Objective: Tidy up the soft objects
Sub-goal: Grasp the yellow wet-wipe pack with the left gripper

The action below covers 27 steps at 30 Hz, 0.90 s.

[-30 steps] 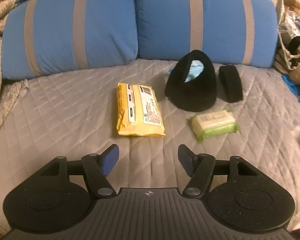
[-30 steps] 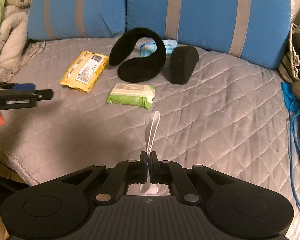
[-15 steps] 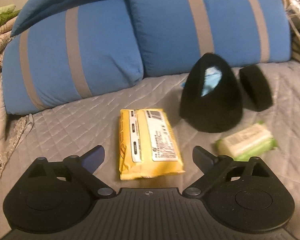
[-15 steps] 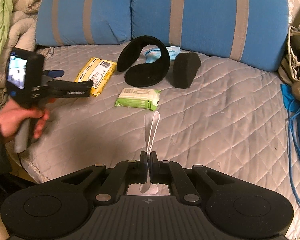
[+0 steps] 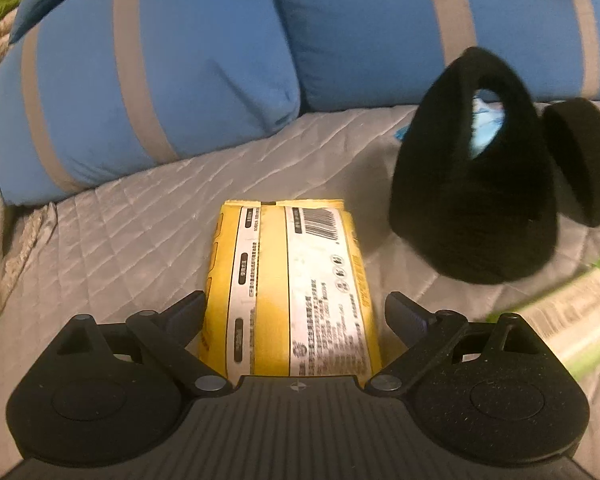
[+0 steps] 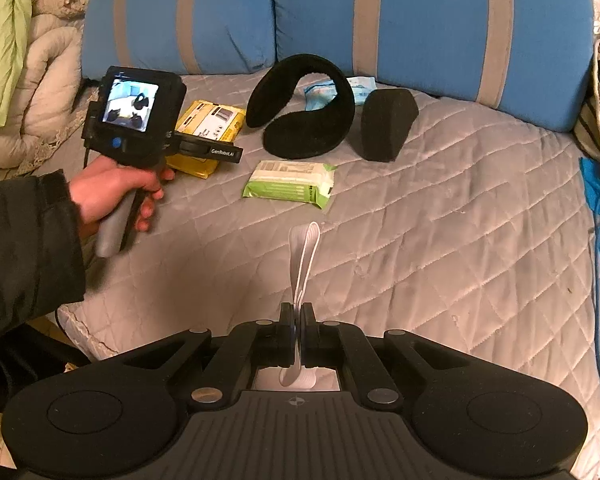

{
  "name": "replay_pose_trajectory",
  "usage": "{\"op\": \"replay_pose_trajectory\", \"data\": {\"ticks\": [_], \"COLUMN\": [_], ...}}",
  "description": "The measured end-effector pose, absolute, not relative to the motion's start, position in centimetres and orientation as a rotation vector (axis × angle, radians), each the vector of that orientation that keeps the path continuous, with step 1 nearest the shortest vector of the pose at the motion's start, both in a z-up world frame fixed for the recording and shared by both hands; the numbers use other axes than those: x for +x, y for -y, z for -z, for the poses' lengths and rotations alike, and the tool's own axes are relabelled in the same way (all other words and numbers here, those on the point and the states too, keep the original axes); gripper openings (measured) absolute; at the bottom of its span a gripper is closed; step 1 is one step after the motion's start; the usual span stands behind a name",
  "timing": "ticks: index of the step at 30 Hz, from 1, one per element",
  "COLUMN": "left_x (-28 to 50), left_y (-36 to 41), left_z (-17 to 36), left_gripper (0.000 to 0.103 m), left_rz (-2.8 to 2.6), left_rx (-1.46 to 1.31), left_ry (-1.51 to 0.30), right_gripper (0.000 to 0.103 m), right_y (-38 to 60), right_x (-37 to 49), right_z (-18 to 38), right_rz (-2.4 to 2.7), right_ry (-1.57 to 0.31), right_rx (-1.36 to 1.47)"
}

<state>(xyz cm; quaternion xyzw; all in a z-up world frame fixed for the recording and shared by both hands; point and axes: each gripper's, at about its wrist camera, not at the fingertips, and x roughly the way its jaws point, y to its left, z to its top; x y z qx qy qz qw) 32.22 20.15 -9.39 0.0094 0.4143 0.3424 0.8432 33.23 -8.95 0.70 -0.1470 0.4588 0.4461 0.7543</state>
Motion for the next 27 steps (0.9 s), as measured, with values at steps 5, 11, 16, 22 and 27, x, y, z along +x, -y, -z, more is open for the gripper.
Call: {"op": "replay_pose_trajectory", "data": {"ticks": [5, 11, 16, 22, 27], "left_x": [32.3, 32.7, 32.3, 31.1, 30.1], "left_y": [-22.3, -21.8, -21.7, -21.5, -21.1], "left_z": [10.1, 9.8, 9.3, 8.9, 7.5], "left_gripper": [0.096, 0.074, 0.063, 0.062, 0.062], "left_rz": [-0.746, -0.713, -0.685, -0.658, -0.631], "left_rx": [-0.092, -0.092, -0.111, -0.119, -0.123], "left_ry": [-0.916, -0.937, -0.929, -0.923, -0.892], "right_gripper": [0.005, 0.005, 0.005, 0.005, 0.005], "right_y": [9.0, 8.9, 8.9, 8.8, 8.6], "right_x": [33.5, 33.4, 33.5, 33.4, 33.5], "right_z": [-0.7, -0.7, -0.6, -0.5, -0.2], "right_rz": [-0.977, -0.991, -0.984, -0.982, -0.974], "right_ry": [-1.006, -1.008, -1.011, -1.009, -1.011], "right_rx": [-0.311, -0.32, -0.325, -0.324, -0.333]}}
